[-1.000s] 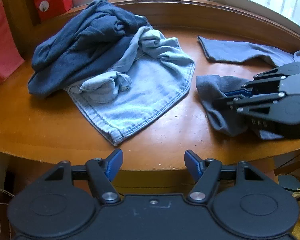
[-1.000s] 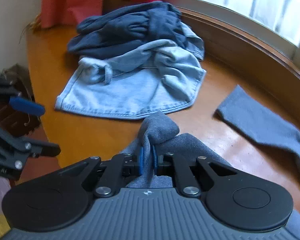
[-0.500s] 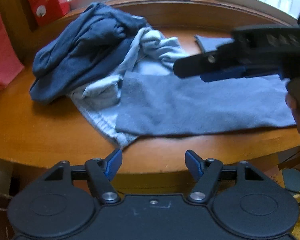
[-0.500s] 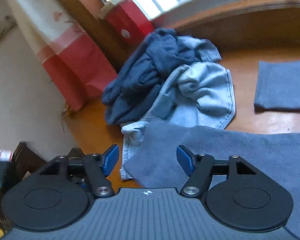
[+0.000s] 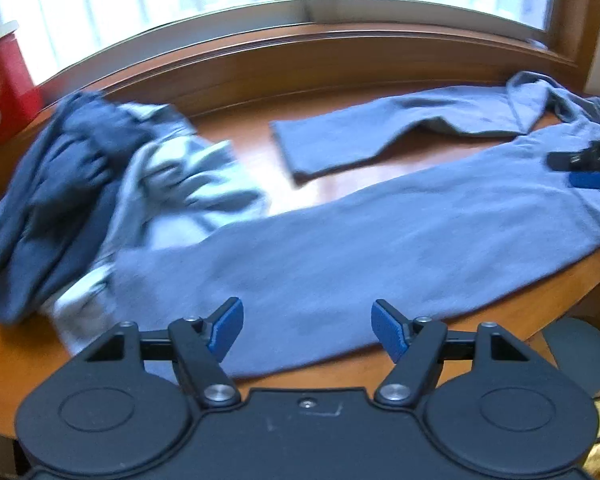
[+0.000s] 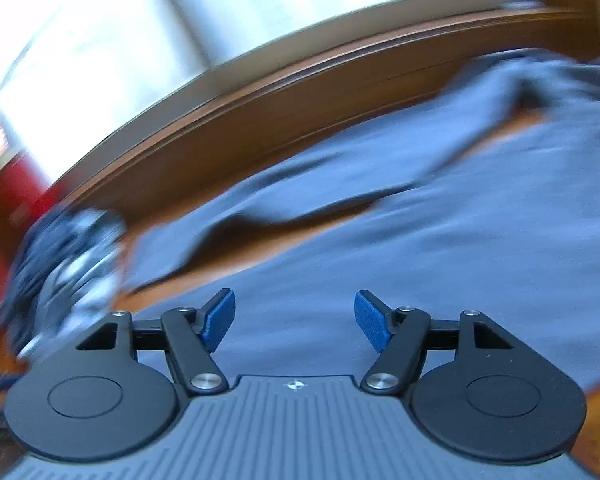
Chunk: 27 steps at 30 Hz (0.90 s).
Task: Fold clothes
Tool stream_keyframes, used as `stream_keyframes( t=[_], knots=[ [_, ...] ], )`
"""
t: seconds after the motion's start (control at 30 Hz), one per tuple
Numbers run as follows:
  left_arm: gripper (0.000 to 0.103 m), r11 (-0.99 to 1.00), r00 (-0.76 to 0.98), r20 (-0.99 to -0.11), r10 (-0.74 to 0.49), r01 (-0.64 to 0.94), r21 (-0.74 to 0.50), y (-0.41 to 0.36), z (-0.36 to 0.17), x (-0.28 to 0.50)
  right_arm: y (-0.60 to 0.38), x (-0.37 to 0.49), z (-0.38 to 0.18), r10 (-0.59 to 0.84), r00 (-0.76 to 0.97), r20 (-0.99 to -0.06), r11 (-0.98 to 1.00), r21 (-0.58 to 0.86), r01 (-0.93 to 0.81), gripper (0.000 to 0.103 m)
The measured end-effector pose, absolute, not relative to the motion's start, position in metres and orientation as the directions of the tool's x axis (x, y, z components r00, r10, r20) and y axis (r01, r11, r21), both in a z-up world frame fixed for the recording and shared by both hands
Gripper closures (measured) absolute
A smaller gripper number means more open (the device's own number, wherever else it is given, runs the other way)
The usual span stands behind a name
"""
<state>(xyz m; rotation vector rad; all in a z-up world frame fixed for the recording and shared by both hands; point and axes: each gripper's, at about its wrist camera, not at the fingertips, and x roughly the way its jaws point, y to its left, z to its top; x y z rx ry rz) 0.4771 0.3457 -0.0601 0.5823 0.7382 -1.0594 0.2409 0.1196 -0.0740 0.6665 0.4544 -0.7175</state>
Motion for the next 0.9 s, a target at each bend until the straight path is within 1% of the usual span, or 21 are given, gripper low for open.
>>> stream_keyframes(
  t=[0.17,0.3,0.4,0.47,0.53,0.63,0.73,0.9],
  knots=[
    [0.035,0.323,0.288,-0.778,-0.558,0.939,0.117,0.298,-0.063,0.445,0.062,0.148,-0.062,-0.66,0.507,-0.554,0.407,0.303,0.862,0.034],
    [0.035,0.326,0.283,-0.791,-0.543,0.939,0.112,0.261,-0.068,0.42,-0.001,0.074,-0.067,-0.738,0.342,-0.582,0.256,0.227,0.94,0.035],
    [0.035,0.358,0.301,-0.804,-0.513,0.926,0.119,0.231,-0.074,0.399,-0.054,0.027,-0.081,-0.708,0.29,-0.644,0.216,0.193,0.957,0.04],
    [0.035,0.392,0.321,-0.818,-0.477,0.911,0.128,0.211,-0.079,0.384,-0.081,0.01,-0.091,-0.684,0.27,-0.678,0.233,0.148,0.961,0.042],
    [0.035,0.426,0.329,-0.832,-0.446,0.896,0.127,0.191,-0.085,0.369,-0.103,-0.003,-0.1,-0.656,0.272,-0.705,0.29,0.098,0.952,0.044],
    [0.034,0.469,0.368,-0.835,-0.41,0.87,0.153,0.169,-0.091,0.347,-0.122,-0.011,-0.1,-0.659,0.271,-0.702,0.403,-0.025,0.915,0.045],
    [0.033,0.511,0.397,-0.84,-0.37,0.842,0.173,0.15,-0.092,0.329,-0.154,-0.03,-0.099,-0.627,0.276,-0.728,0.42,-0.017,0.907,0.045],
    [0.027,0.544,0.325,-0.877,-0.353,0.834,0.09,0.13,-0.095,0.302,-0.203,-0.064,-0.096,-0.615,0.247,-0.749,0.426,-0.052,0.903,0.045]
  ],
)
